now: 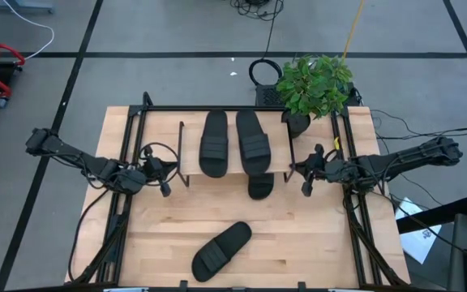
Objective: Pick and place slides into the shelf
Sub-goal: Put the black slide under the shelf
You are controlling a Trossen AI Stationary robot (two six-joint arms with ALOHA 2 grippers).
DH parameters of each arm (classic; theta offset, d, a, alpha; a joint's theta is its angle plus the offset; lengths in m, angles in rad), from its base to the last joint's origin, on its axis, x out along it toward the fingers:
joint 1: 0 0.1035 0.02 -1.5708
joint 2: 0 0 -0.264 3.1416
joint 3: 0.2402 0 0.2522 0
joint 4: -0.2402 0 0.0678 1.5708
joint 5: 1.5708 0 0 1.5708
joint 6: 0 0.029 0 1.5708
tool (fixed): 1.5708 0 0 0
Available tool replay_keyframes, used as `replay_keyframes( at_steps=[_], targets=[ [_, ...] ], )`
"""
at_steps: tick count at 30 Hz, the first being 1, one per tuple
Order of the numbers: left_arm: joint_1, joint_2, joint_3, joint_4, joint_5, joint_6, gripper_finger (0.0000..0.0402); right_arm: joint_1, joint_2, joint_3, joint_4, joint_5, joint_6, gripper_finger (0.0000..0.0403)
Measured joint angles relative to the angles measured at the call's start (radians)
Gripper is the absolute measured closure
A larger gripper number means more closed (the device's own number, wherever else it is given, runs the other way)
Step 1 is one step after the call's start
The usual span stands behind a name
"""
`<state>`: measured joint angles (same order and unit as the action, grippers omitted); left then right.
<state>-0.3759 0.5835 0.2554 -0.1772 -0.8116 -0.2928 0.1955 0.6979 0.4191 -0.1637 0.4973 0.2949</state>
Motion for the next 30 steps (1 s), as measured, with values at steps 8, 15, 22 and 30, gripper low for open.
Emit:
replay_keyframes(
  at_steps=[8, 15, 22, 30],
  targets=[
    [0.016, 0.000, 0.000, -0.002, 0.013, 0.000, 0.0401, 0.001, 0.003, 0.000, 0.018, -0.031, 0.019, 0.0403],
    [0.046, 0.000, 0.000, -0.004, 0.042, 0.002, 0.0401, 0.003, 0.003, 0.000, 0.017, -0.030, 0.012, 0.0403],
    [0.049, 0.000, 0.000, -0.007, -0.086, 0.002, 0.0401, 0.003, -0.032, -0.001, -0.013, -0.031, -0.023, 0.0403],
    [0.049, -0.001, 0.000, -0.006, -0.148, -0.006, 0.0401, 0.003, -0.149, -0.001, -0.103, 0.027, -0.033, 0.0403]
  ],
)
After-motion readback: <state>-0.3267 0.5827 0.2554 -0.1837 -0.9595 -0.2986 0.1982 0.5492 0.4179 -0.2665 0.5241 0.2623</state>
